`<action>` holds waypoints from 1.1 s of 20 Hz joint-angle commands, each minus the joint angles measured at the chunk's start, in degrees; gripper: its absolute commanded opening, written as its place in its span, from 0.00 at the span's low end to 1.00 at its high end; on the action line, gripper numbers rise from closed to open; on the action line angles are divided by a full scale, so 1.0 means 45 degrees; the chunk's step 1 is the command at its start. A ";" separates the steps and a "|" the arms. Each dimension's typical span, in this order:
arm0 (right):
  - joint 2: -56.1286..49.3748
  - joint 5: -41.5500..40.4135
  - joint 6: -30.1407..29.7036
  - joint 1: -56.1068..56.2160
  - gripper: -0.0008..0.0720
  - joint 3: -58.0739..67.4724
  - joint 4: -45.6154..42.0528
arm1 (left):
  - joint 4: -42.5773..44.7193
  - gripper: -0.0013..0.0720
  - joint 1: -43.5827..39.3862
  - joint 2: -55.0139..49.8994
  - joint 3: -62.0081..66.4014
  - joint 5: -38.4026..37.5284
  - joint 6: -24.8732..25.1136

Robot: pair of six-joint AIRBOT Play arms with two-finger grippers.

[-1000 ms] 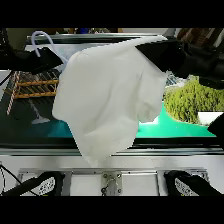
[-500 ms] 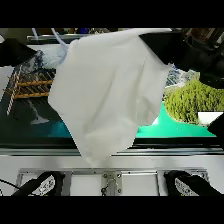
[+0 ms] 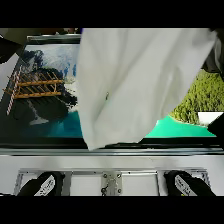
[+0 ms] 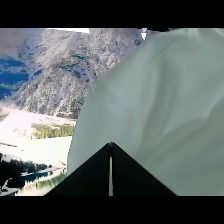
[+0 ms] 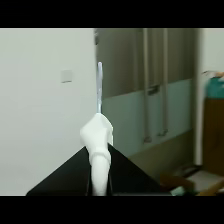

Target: Fold the clothes and pants, and hang the long-sleeved shirts on hangers.

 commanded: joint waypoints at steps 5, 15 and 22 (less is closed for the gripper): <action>0.2025 -0.3492 -0.2861 -0.4056 0.05 0.0000 0.0126 | 0.0102 0.04 -0.2011 -0.0374 -0.0005 0.0005 0.0034; 0.4080 -1.1720 -0.2880 -0.5523 0.05 0.0000 -0.4546 | 0.0097 0.04 -0.3449 -0.1559 -0.0005 -0.0029 0.0034; 0.3560 -1.5261 -0.2900 -0.5523 0.05 0.0005 -0.5610 | 0.0102 0.04 -0.3531 -0.1613 -0.0005 -0.0131 0.0034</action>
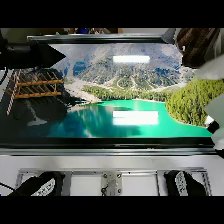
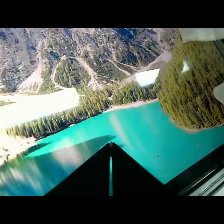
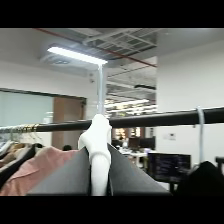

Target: Fold the clothes and pants, and hang the long-sleeved shirts on hangers.

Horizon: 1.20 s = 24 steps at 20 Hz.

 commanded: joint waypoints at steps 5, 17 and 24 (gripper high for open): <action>-0.1146 -0.1885 0.0107 -0.0141 0.05 0.0199 -0.1404 | 0.0005 0.04 -0.0034 -0.0029 0.0005 -0.0121 -0.0005; -0.2895 -0.1511 0.0248 -0.1603 0.05 0.1685 -0.1030 | 0.0010 0.04 -0.0034 -0.0029 0.0000 -0.0243 -0.0005; -0.3167 -0.1525 0.0204 -0.2093 0.05 0.1681 -0.0253 | 0.0015 0.04 -0.0034 -0.0029 0.0000 -0.0301 -0.0005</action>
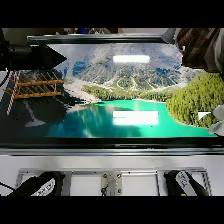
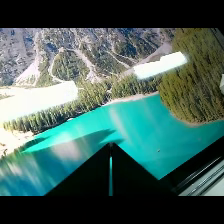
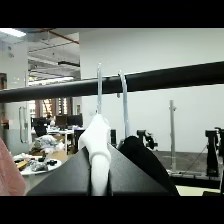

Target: Fold the clothes and pants, and hang the long-sleeved shirts on hangers.

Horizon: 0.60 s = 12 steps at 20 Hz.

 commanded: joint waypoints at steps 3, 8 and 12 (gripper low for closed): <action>-0.0097 -0.0005 -0.0442 -0.0175 0.05 0.0005 0.0729 | 0.0000 0.04 -0.0010 -0.0010 0.0000 -0.0005 0.0000; -0.0102 0.0199 -0.0427 -0.0165 0.07 0.0005 0.1209 | 0.0000 0.04 -0.0010 -0.0010 0.0000 -0.0005 0.0000; -0.0092 0.0539 -0.0427 -0.0160 0.88 0.0005 0.1205 | -0.0005 0.04 -0.0010 -0.0010 0.0005 -0.0005 0.0000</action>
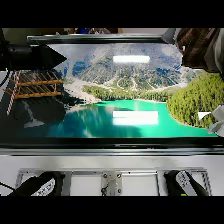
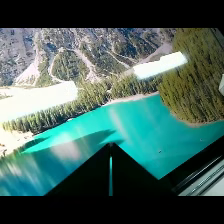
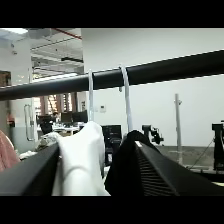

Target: Fold the clothes and pants, and hang the long-sleeved shirts on hangers.

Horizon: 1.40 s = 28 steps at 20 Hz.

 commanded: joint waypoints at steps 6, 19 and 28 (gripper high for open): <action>0.0758 0.0971 0.0005 0.0024 0.91 -0.0005 0.0151 | 0.0005 0.04 -0.0010 -0.0010 0.0005 0.0005 0.0005; 0.0214 1.8914 0.5265 0.4172 0.81 -0.0763 -0.1705 | 0.0010 0.04 -0.0015 0.0325 -0.0525 0.0146 0.0005; -0.1535 1.7209 0.7300 1.4989 0.81 -0.4206 -0.6839 | -0.0121 0.04 -0.0015 0.2924 -0.5668 0.2676 0.0005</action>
